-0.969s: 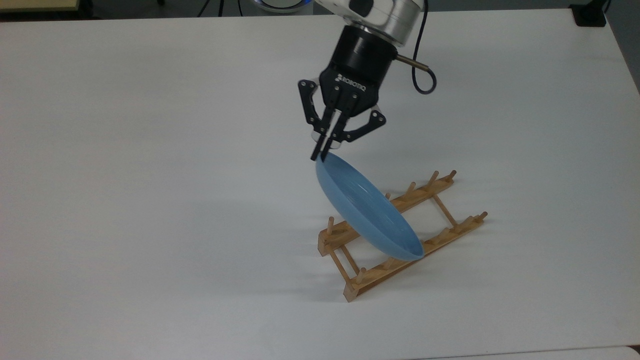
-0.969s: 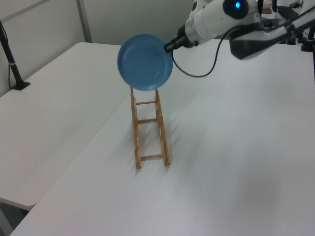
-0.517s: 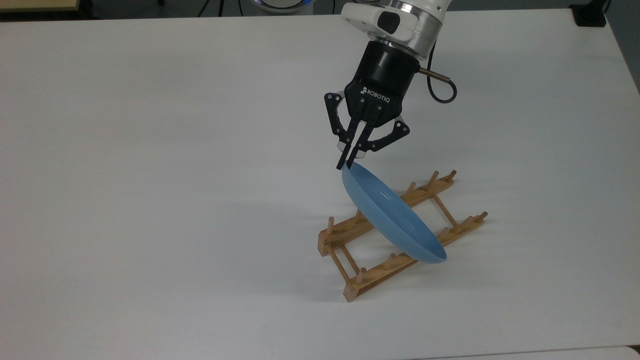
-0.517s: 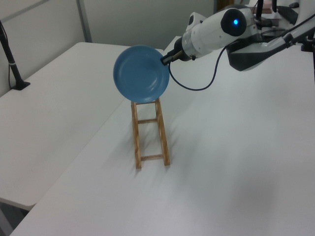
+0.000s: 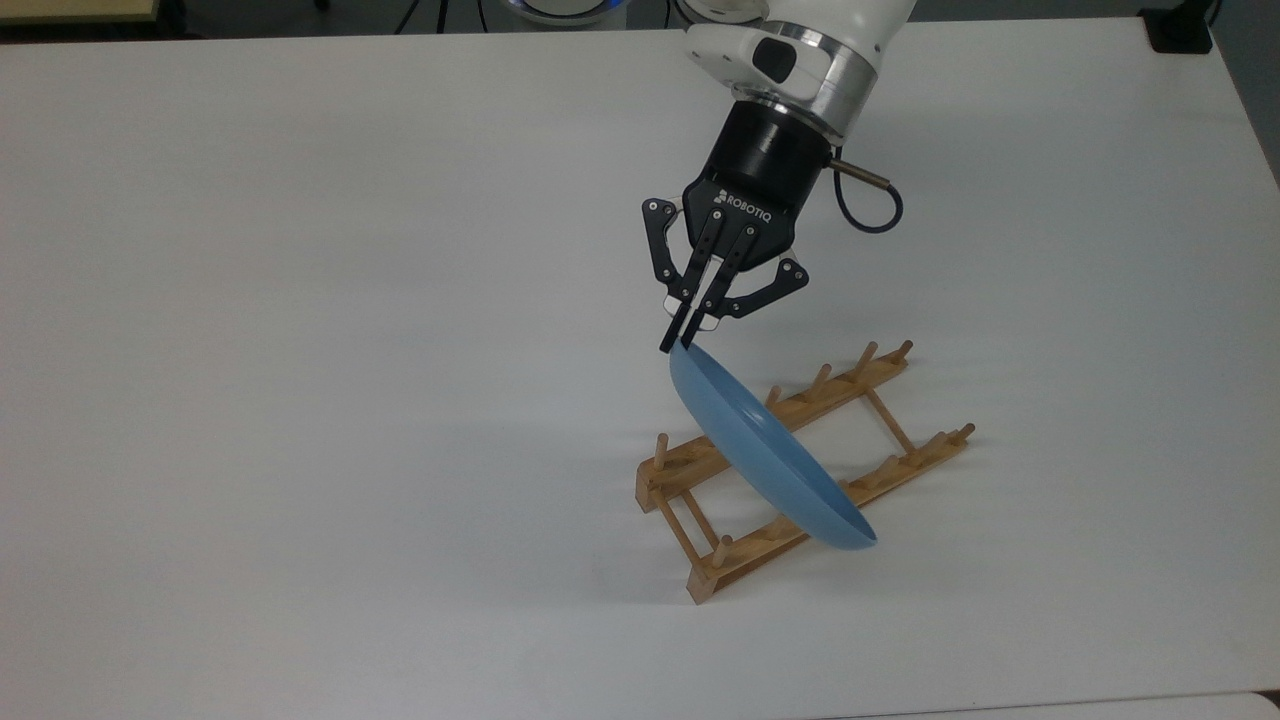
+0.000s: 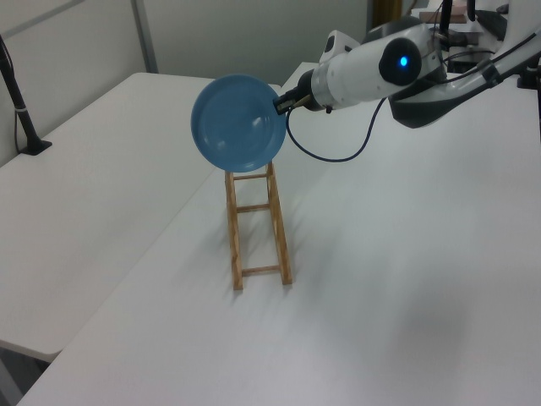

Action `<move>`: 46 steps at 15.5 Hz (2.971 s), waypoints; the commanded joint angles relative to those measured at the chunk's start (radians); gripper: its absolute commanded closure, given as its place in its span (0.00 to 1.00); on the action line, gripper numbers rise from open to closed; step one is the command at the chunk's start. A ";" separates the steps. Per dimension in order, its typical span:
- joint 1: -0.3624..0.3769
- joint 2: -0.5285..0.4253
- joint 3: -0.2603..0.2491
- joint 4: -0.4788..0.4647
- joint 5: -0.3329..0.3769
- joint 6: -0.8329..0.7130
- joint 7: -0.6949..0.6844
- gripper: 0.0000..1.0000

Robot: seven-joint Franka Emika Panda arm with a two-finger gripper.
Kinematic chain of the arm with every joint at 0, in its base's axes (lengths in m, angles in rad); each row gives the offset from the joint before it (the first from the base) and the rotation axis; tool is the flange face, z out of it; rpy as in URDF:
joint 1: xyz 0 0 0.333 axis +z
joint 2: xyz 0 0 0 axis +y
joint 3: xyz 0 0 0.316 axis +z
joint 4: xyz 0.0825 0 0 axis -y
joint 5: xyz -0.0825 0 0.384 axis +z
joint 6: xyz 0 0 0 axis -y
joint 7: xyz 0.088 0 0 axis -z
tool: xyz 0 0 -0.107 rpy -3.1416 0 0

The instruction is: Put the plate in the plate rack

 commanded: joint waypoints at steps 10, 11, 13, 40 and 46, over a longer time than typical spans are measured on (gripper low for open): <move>0.055 0.024 -0.011 -0.014 -0.064 -0.083 0.073 1.00; 0.059 0.026 -0.011 -0.018 -0.076 -0.096 0.076 1.00; 0.078 0.033 -0.011 -0.028 -0.090 -0.103 0.093 1.00; 0.056 -0.097 -0.010 0.021 0.389 -0.126 -0.069 0.00; -0.013 -0.210 -0.011 0.060 0.878 -0.338 -0.514 0.00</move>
